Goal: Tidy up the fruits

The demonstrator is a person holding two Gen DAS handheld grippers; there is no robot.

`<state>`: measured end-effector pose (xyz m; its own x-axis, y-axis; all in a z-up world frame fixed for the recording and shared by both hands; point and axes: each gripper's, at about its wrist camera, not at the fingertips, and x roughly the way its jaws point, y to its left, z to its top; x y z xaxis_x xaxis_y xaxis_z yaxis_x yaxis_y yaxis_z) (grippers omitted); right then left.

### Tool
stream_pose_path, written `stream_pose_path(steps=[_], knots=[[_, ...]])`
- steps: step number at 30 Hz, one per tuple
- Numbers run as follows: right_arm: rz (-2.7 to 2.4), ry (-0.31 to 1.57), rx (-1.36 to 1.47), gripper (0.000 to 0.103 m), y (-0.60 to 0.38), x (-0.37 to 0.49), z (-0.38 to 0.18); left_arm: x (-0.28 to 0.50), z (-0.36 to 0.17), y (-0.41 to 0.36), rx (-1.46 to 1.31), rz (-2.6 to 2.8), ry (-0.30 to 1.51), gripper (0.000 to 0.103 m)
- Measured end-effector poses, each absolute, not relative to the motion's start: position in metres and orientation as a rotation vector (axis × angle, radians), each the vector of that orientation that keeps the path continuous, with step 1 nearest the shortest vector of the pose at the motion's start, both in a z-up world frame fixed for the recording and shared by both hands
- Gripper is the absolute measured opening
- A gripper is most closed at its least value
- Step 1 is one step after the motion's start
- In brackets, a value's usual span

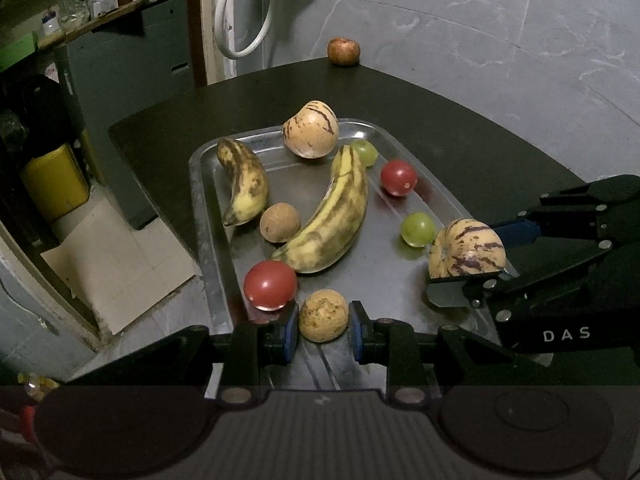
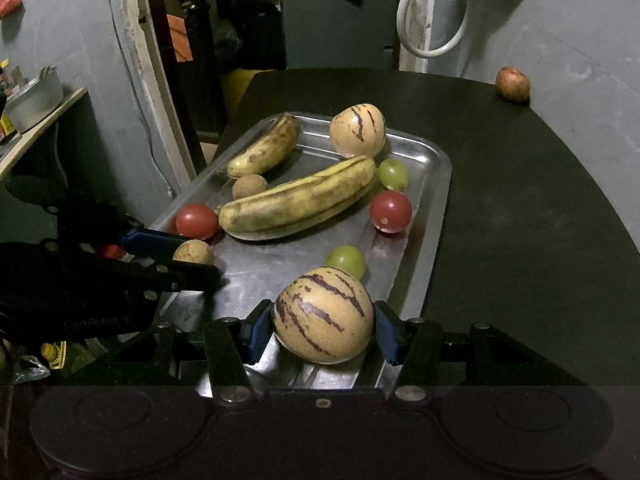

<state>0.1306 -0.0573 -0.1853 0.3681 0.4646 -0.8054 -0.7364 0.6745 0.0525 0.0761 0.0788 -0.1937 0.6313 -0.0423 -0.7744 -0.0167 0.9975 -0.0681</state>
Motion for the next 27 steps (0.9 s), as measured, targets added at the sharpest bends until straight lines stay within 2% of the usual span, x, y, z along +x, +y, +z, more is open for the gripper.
stream_pose_path(steps=[18,23,27], knots=[[0.793,0.88,-0.339,0.056,-0.056,0.128,-0.178,0.077,-0.191,0.084,-0.096,-0.005,0.884,0.029],[0.786,0.864,-0.323,0.058,-0.06,0.128,-0.169,0.077,-0.185,0.085,-0.103,-0.006,0.871,0.036],[0.775,0.852,-0.303,0.062,-0.065,0.129,-0.161,0.077,-0.182,0.086,-0.111,-0.002,0.862,0.047]])
